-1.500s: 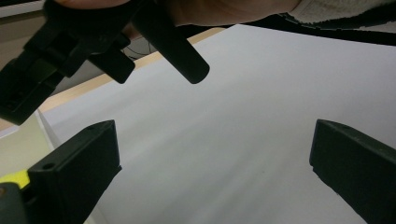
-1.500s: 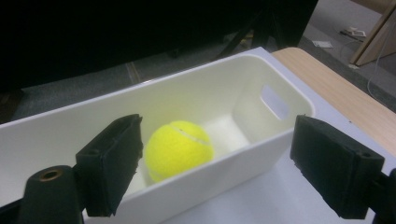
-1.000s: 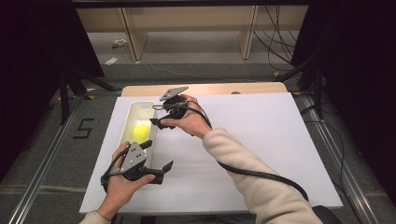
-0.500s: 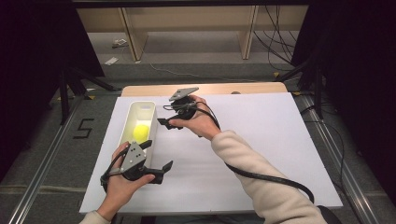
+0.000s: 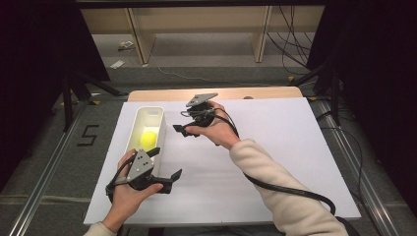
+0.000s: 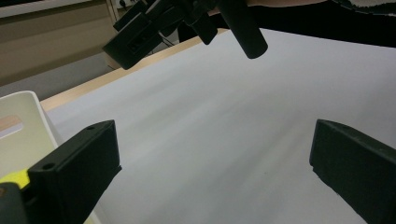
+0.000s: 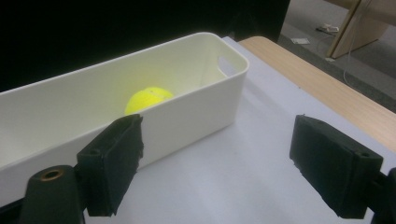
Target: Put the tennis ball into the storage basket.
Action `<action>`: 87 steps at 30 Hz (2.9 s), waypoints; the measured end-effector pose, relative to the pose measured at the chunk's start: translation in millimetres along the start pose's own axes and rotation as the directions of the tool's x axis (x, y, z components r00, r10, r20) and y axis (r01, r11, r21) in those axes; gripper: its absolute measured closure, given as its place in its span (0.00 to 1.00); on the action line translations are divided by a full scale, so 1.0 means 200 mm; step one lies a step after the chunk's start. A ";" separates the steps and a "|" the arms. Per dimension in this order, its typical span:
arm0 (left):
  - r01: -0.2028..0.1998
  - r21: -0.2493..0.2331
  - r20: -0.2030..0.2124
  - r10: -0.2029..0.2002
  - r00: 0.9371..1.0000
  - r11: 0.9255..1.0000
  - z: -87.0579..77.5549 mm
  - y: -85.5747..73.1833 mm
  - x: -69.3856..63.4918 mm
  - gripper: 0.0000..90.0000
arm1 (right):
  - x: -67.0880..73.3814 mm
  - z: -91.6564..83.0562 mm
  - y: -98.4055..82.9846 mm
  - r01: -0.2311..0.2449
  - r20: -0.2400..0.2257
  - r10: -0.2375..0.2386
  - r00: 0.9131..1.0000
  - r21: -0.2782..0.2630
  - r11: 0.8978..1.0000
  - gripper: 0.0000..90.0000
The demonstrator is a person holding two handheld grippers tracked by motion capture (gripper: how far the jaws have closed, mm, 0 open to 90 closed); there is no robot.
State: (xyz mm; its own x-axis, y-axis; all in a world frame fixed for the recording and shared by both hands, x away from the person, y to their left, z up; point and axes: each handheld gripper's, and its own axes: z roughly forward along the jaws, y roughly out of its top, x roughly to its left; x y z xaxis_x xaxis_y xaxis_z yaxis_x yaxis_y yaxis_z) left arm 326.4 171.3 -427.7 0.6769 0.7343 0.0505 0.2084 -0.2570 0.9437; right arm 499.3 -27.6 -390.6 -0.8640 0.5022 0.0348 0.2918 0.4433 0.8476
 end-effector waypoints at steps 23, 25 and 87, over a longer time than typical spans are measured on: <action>0.002 0.000 -0.003 -0.002 1.000 1.000 0.00 0.00 0.00 0.01 | -0.09 -0.17 -0.15 -0.045 0.039 0.046 0.998 -0.011 0.999 0.20; 0.000 0.000 -0.004 0.000 1.000 1.000 0.00 0.00 0.00 0.01 | -0.11 -0.19 -0.17 -0.047 0.047 0.047 0.998 -0.014 0.999 0.20; 0.018 -0.003 -0.014 -0.018 1.000 1.000 0.04 0.00 0.05 0.01 | -0.28 -0.79 -0.63 -0.157 0.179 0.166 0.970 -0.064 0.985 0.20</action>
State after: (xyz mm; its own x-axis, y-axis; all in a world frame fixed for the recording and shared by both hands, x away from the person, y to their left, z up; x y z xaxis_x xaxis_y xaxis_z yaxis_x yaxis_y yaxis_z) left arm 338.8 174.6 -430.0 0.6632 0.7474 0.0382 0.2185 -0.2422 0.9453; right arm 445.5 -228.0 -415.5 -0.7158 0.6937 0.0798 0.3971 0.3104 0.8637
